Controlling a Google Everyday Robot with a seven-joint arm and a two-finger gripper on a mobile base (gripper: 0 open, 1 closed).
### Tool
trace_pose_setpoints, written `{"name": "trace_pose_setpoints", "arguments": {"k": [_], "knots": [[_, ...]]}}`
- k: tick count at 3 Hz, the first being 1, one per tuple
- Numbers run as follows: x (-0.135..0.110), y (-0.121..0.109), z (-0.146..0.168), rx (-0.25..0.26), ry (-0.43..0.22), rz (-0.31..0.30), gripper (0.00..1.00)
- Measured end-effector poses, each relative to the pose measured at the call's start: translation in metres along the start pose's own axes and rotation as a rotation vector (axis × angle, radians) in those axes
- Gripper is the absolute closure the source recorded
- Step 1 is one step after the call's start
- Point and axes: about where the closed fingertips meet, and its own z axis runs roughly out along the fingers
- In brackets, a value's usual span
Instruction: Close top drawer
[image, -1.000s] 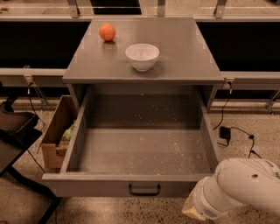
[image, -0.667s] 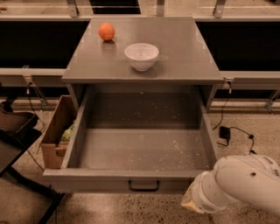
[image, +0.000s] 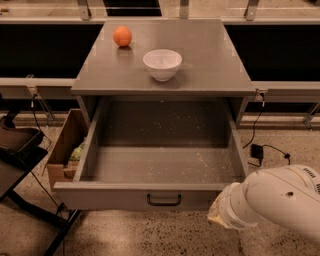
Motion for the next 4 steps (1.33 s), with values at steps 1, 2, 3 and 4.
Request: {"name": "trace_pose_setpoints", "arguments": {"k": [1, 2, 3, 4], "knots": [[-0.017, -0.048, -0.017, 0.1, -0.015, -0.044, 1.0], [-0.017, -0.048, -0.017, 0.1, -0.015, -0.044, 1.0], [-0.024, -0.057, -0.001, 0.096, -0.064, -0.043, 1.0], [-0.031, -0.078, 0.019, 0.11, -0.124, -0.041, 1.0]]}}
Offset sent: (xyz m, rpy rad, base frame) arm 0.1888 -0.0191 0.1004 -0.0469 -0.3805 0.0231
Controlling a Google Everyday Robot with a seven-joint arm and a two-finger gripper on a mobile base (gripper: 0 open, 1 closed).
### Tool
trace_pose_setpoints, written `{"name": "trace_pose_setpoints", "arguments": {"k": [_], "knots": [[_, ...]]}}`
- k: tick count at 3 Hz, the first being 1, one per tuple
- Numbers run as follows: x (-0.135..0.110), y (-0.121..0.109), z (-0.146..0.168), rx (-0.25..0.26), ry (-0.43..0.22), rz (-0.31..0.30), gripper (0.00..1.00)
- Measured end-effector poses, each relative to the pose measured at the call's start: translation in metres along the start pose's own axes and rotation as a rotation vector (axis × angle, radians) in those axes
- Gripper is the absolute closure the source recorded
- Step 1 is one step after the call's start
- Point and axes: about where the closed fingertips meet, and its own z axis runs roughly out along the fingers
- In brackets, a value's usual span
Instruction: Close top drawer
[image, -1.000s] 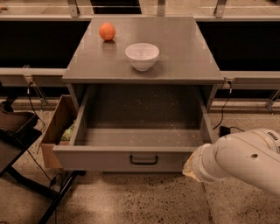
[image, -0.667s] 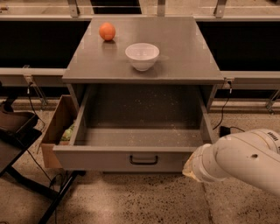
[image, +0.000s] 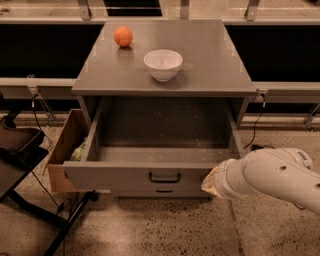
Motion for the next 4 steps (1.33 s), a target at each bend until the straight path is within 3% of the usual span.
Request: {"name": "trace_pose_setpoints", "arguments": {"k": [1, 3, 4], "knots": [[0.0, 0.0, 0.0, 0.0, 0.0, 0.0, 1.0], [-0.004, -0.073, 0.032, 0.057, -0.04, -0.037, 1.0], [-0.003, -0.082, 0.041, 0.054, -0.045, -0.038, 1.0]]}}
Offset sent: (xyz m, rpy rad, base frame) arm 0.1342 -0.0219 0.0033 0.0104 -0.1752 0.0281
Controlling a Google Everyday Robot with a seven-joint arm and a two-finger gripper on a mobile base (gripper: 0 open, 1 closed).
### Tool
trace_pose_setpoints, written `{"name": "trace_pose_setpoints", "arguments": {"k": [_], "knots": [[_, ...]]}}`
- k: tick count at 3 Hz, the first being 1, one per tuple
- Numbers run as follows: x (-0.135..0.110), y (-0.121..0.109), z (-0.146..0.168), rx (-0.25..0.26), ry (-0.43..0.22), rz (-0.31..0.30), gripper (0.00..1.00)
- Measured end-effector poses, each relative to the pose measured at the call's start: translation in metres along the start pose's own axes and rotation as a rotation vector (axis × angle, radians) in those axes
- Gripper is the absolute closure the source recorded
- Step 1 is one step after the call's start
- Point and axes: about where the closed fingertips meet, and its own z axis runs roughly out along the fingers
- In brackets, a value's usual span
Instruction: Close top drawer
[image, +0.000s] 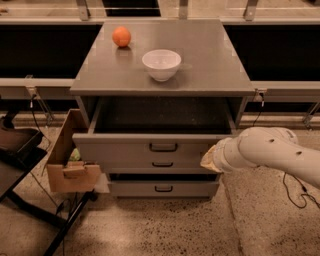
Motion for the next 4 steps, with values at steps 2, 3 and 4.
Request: {"name": "trace_pose_setpoints", "arguments": {"k": [2, 3, 4], "knots": [[-0.003, -0.047, 0.043, -0.012, -0.03, -0.001, 1.0], [-0.01, -0.087, 0.066, 0.007, -0.055, 0.009, 1.0], [-0.01, -0.086, 0.066, 0.007, -0.055, 0.009, 1.0]]}}
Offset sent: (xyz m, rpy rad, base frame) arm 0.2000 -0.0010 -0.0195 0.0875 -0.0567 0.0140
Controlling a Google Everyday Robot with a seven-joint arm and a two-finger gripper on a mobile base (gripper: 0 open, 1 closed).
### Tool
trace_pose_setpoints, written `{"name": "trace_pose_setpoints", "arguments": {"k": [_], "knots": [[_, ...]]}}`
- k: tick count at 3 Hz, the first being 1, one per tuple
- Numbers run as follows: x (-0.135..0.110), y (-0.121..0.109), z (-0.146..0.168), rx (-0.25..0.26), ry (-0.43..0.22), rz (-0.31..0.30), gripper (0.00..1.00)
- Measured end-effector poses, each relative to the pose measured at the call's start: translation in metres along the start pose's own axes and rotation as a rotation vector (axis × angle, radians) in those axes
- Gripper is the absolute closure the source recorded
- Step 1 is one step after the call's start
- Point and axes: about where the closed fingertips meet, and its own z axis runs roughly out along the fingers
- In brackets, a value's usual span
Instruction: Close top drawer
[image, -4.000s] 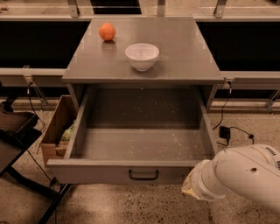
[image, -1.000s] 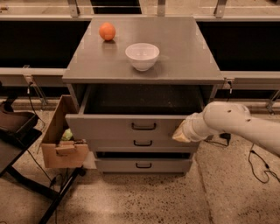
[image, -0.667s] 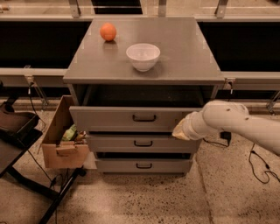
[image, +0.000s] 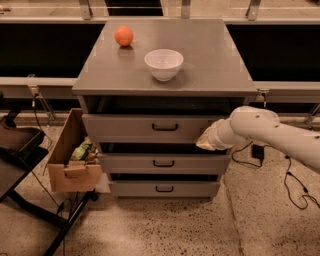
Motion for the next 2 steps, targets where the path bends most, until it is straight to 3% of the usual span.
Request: {"name": "trace_pose_setpoints", "arguments": {"k": [2], "knots": [[0.004, -0.033, 0.02, 0.017, -0.028, 0.032, 1.0]]}}
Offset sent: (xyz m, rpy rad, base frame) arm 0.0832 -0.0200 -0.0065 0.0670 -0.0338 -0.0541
